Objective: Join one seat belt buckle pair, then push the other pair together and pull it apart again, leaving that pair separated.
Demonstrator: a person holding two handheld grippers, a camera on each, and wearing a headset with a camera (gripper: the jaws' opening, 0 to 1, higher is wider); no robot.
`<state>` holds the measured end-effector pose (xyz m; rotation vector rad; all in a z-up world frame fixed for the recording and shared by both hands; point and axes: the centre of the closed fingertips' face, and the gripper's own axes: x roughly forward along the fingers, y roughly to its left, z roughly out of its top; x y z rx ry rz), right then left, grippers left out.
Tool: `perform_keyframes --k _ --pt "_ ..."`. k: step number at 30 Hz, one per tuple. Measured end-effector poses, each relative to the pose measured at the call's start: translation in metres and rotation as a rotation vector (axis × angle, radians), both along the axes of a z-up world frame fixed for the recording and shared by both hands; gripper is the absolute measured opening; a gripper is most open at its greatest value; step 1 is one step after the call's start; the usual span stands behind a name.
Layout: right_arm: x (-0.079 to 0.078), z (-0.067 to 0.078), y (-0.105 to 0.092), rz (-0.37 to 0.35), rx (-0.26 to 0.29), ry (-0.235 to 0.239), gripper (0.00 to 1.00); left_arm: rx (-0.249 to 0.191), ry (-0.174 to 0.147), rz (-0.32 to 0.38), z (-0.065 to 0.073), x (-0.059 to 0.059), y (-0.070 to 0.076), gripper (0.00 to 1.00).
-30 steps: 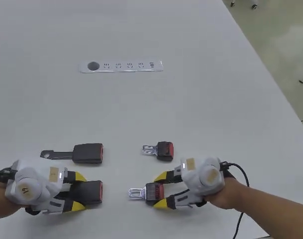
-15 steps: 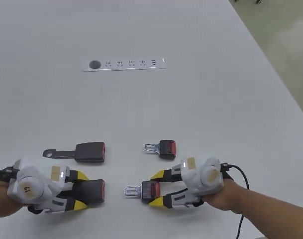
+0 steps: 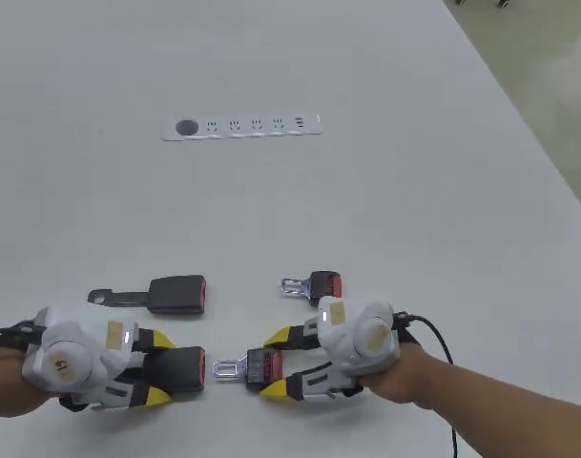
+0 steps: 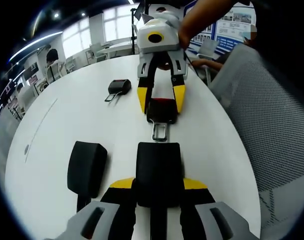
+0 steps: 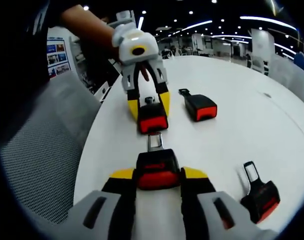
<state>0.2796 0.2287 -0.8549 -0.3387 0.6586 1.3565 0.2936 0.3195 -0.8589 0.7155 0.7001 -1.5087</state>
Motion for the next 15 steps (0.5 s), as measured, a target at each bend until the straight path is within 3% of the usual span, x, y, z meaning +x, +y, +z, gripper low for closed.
perform_keyframes --k 15 --pt "0.005 0.0 0.019 -0.003 0.018 0.014 0.34 0.007 -0.002 -0.007 0.0 0.001 0.0 0.35"
